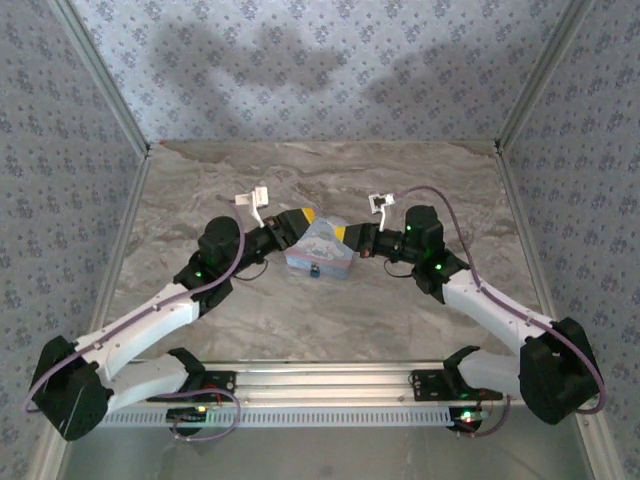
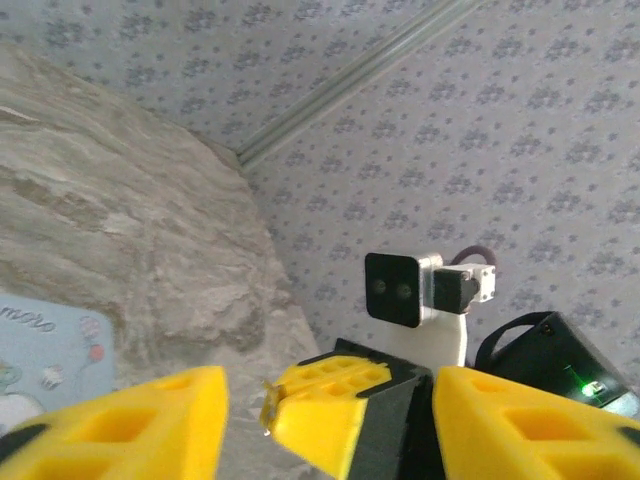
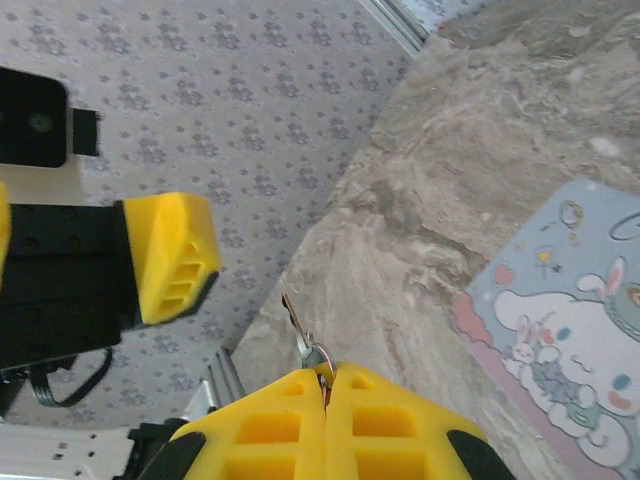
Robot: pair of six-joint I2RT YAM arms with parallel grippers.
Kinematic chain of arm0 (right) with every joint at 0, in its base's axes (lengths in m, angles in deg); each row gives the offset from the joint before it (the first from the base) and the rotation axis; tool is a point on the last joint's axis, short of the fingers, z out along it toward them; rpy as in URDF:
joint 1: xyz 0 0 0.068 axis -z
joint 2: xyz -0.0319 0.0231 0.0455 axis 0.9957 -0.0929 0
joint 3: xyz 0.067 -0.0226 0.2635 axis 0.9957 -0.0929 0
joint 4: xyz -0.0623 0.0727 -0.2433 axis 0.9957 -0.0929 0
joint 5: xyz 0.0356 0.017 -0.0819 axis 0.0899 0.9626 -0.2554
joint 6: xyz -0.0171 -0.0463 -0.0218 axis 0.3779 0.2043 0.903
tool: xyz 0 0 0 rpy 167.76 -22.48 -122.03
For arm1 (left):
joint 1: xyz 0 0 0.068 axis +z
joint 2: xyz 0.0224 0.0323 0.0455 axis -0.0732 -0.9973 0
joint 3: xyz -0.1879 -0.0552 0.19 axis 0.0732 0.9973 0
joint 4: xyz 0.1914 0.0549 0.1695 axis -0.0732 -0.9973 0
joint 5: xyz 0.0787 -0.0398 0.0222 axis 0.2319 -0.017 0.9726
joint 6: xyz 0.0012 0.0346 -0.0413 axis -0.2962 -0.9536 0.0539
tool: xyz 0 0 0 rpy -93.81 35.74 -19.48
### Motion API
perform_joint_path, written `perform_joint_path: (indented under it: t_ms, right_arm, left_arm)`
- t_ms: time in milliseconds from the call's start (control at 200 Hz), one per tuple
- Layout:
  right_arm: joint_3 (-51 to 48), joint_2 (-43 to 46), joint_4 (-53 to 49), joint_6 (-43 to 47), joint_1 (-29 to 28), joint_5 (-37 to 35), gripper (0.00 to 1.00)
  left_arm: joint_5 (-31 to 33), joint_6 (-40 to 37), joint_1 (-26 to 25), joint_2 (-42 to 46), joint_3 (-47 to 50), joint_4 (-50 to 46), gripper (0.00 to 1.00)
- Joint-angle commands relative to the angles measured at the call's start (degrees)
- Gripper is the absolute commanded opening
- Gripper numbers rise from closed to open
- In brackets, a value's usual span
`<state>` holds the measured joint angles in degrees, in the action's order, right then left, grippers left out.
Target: Unlock a padlock with a key
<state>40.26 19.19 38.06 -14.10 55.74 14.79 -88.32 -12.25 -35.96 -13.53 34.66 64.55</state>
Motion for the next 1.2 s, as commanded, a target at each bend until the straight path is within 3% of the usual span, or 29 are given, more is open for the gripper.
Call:
perform_joint_path:
  t_ms: [0,180,365,779,1194]
  right_arm:
    - [-0.3,-0.4,-3.3,3.7,0.8,-1.2,0.00]
    - [0.0,-5.7,-3.1,6.0,1.2,-1.4,0.00]
    - [2.4,-12.7,-2.3,7.1,0.8,-1.8,0.00]
    - [10.4,-27.0,-7.1,9.1,-0.6,-5.1,0.00]
    - [9.2,-29.7,-12.9,9.8,-1.2,-9.8,0.00]
  left_arm:
    - [3.6,-5.6,0.4,3.3,0.8,-9.7,0.63]
    - [7.9,-13.2,0.4,5.9,2.4,-21.9,0.72]
    - [8.8,-17.6,0.4,4.1,5.0,-27.1,0.79]
    - [3.9,-20.8,0.3,-8.2,6.3,-21.3,0.82]
    - [0.8,-23.8,0.0,-17.2,7.1,-14.1,0.80]
